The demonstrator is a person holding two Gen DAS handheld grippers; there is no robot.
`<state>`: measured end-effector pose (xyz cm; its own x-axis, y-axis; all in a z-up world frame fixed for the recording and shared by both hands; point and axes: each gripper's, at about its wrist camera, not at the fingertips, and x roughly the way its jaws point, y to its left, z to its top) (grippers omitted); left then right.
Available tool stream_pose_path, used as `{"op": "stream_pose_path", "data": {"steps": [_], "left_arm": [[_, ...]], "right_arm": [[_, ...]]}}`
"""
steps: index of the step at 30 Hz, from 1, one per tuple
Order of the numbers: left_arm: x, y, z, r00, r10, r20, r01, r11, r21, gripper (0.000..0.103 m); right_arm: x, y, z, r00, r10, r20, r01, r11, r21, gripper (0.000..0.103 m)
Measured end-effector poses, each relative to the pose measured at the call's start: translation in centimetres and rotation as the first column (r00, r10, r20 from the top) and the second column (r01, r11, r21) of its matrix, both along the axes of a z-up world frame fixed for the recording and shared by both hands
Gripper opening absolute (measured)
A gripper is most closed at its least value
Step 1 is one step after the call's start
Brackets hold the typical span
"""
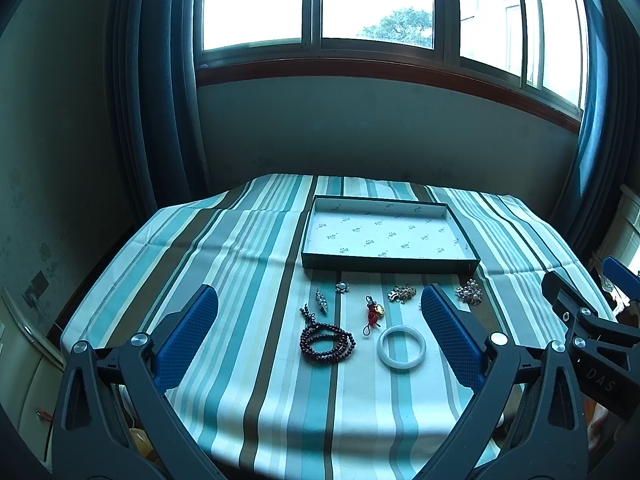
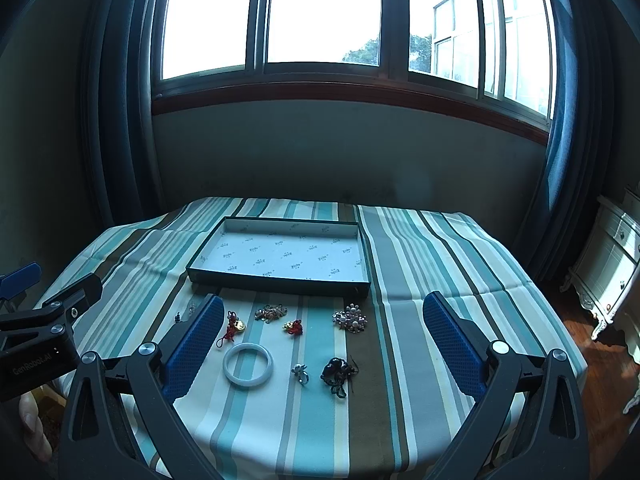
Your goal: Organize jewelry
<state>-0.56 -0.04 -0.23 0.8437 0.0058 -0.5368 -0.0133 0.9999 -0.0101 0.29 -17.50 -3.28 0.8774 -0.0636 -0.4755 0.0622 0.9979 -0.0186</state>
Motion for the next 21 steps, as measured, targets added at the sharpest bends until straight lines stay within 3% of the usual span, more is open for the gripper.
{"op": "stream_pose_path", "data": {"steps": [11, 21], "left_arm": [[-0.2, 0.4, -1.5, 1.000, -0.004, -0.019, 0.004, 1.000, -0.011, 0.101], [4.2, 0.3, -6.8, 0.982, -0.040, -0.184, 0.043, 0.999, 0.012, 0.101]], "right_arm": [[0.7, -0.7, -1.0, 1.000, -0.008, -0.026, 0.008, 1.000, 0.005, 0.099], [4.2, -2.4, -6.2, 0.984, 0.023, -0.178, -0.014, 0.999, 0.051, 0.099]]}}
